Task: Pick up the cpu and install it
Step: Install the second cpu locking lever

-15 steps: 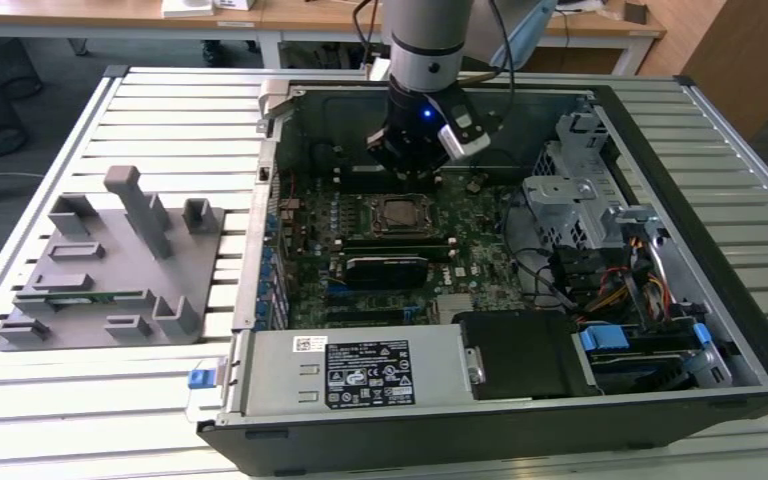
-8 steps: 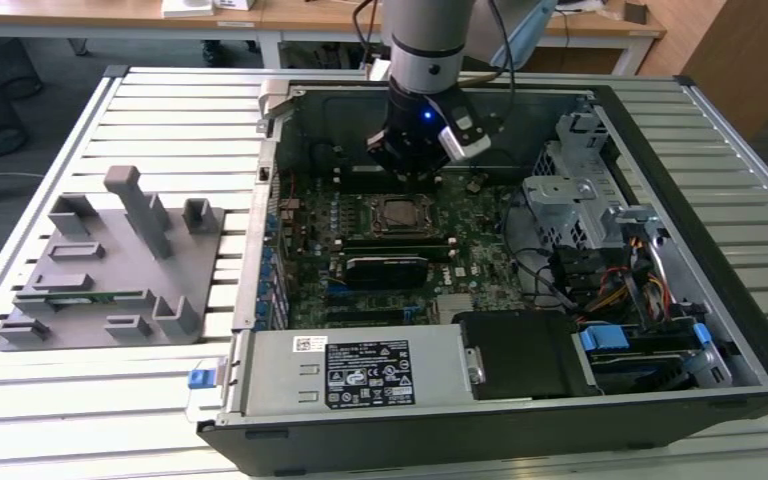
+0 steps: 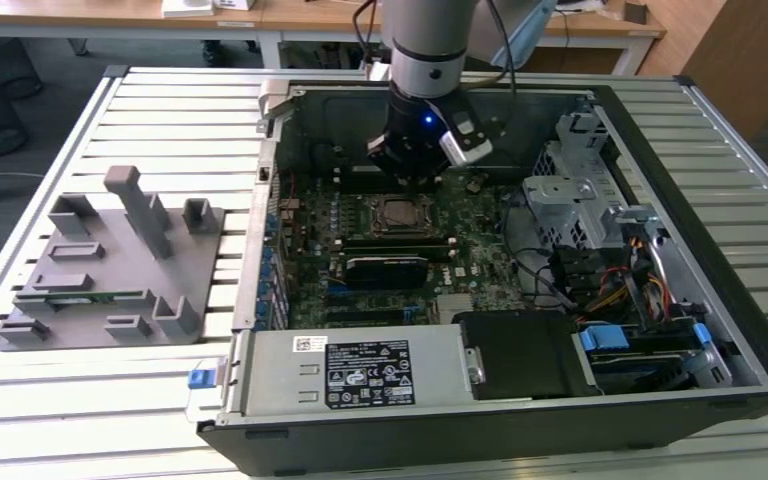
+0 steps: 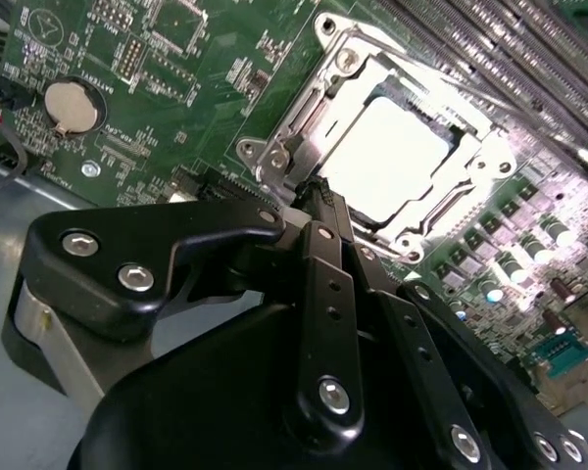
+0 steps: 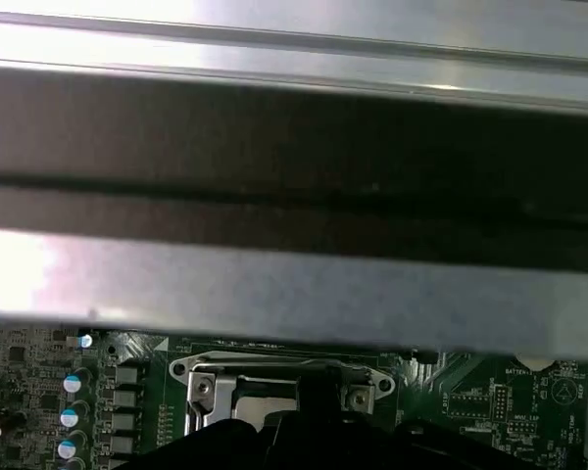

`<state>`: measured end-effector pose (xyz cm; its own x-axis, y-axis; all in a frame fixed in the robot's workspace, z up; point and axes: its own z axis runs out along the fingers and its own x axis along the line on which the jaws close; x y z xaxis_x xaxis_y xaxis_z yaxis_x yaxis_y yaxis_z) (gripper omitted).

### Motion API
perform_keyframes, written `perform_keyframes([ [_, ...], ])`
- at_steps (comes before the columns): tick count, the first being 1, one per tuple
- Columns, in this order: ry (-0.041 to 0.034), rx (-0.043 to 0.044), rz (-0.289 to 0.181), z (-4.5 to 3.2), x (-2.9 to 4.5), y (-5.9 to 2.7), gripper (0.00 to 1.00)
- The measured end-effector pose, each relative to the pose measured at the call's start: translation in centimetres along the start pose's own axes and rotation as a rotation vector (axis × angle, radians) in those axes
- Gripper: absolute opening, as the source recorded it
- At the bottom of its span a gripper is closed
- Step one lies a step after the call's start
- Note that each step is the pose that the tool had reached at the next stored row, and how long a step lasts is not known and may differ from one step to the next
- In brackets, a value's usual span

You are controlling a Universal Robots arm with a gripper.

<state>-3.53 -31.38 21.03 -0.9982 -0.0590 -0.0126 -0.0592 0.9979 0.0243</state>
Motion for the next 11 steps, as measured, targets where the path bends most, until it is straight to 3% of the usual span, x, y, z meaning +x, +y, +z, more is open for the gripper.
perform_keyframes([
  [7, 0.0, 0.0, 0.0, -0.02, 0.05, -0.67, 0.11],
  [11, -0.0001, 0.0, 0.0, -0.74, 0.05, -0.67, 0.11],
])
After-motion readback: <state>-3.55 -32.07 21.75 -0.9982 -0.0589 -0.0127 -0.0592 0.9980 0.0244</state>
